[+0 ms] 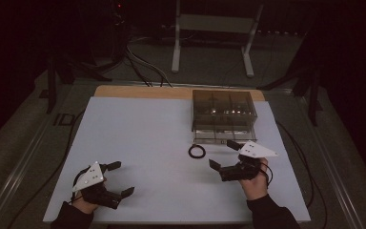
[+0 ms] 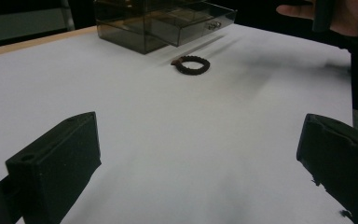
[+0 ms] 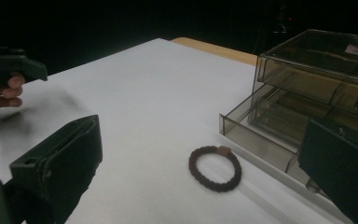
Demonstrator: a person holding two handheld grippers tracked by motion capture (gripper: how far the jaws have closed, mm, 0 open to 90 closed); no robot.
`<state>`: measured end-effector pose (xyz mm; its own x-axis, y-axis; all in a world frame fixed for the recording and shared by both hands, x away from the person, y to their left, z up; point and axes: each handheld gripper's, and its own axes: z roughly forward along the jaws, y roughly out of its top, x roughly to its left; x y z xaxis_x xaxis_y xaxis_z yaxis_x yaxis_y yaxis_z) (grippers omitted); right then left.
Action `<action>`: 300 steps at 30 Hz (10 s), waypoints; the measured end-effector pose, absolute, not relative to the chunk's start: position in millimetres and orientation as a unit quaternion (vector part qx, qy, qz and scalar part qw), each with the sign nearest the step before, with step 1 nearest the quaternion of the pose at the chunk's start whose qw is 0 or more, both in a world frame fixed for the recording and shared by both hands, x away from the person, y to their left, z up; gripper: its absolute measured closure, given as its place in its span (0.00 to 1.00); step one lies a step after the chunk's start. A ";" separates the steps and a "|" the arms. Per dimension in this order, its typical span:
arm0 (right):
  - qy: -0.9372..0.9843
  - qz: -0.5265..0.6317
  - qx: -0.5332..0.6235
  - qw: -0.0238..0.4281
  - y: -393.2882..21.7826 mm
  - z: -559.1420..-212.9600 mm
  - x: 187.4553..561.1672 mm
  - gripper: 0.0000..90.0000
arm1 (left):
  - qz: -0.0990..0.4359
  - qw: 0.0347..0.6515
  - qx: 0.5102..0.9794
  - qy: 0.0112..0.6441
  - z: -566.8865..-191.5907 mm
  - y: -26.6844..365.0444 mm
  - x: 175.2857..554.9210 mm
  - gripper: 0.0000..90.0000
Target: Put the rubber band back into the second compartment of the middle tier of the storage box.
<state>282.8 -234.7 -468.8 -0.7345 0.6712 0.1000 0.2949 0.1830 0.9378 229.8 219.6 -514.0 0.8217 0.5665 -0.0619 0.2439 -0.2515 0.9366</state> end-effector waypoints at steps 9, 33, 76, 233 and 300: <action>0.754 0.535 0.340 0.170 -215.4 -476.0 293.9 0.00 | 0.146 0.553 0.779 0.259 -513.7 219.5 229.3 0.00; 0.752 0.498 0.385 0.194 -190.0 -497.0 305.1 0.00 | 0.147 0.554 0.778 0.257 -513.1 219.7 228.6 0.00; 0.794 0.338 0.472 0.179 -169.4 -532.9 348.8 0.62 | 0.148 0.548 0.783 0.253 -513.0 218.8 228.4 0.00; 0.750 0.311 0.529 0.249 -246.7 -473.6 386.1 0.96 | 0.151 0.545 0.784 0.257 -512.9 220.2 227.4 0.00; 0.780 0.261 0.515 0.242 -239.7 -472.9 402.3 0.86 | 0.149 0.547 0.785 0.251 -512.8 219.4 227.2 0.00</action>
<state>402.3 -239.7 -472.9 -0.3516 0.9297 -0.1092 0.6772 0.3332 0.6561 227.2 219.4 -512.8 0.8300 0.5563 -0.0408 0.2308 -0.2758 0.9331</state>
